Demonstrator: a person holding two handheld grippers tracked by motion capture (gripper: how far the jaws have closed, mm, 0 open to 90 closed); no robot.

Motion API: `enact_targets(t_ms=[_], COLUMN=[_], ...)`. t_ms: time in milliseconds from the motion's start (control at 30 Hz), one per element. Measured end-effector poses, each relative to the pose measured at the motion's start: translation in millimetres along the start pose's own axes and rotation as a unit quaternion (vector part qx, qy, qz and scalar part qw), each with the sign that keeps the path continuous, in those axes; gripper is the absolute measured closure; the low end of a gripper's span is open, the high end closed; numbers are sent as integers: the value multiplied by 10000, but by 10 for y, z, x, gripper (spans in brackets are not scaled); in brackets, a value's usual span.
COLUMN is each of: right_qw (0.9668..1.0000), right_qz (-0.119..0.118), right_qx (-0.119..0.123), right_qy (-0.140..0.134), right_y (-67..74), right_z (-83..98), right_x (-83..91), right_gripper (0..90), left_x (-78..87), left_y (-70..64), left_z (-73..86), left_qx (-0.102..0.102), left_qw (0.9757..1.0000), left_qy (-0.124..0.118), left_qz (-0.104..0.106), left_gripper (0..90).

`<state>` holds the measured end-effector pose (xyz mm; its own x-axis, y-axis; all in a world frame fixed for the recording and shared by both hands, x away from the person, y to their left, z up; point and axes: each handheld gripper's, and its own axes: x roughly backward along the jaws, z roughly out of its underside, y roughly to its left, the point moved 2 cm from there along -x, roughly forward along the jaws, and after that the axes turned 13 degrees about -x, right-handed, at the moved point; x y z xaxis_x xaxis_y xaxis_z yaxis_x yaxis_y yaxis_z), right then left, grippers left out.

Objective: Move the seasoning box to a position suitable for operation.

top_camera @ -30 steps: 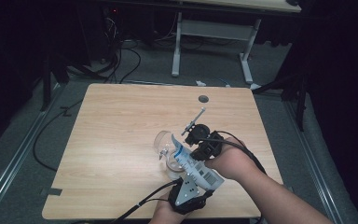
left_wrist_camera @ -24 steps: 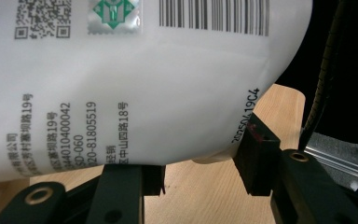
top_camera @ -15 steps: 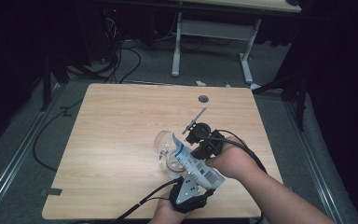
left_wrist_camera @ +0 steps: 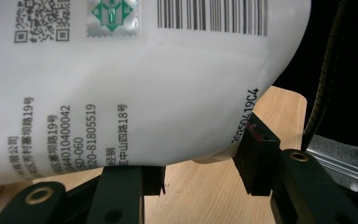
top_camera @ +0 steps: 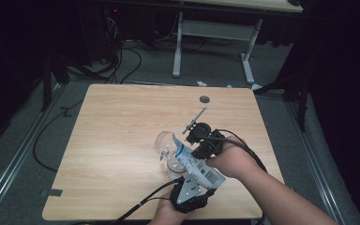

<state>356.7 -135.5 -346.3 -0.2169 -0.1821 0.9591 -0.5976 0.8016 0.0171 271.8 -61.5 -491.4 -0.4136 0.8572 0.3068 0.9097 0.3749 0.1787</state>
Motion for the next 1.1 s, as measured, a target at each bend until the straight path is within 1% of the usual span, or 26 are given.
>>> enact_targets(t_ms=[167,1100], right_qw=[10000,10000], right_qz=[-1,26], right_qx=[7,19], right_qy=[14,-3], right_y=[-2,16], right_z=[14,-7], right_x=[-3,11], right_gripper=[899,899], left_x=[0,5], left_y=[-14,-2], left_z=[0,-18], left_qx=[13,76], left_qw=[10000,9999], left_qy=[-4,-83], left_qz=[43,24], left_gripper=[588,589])
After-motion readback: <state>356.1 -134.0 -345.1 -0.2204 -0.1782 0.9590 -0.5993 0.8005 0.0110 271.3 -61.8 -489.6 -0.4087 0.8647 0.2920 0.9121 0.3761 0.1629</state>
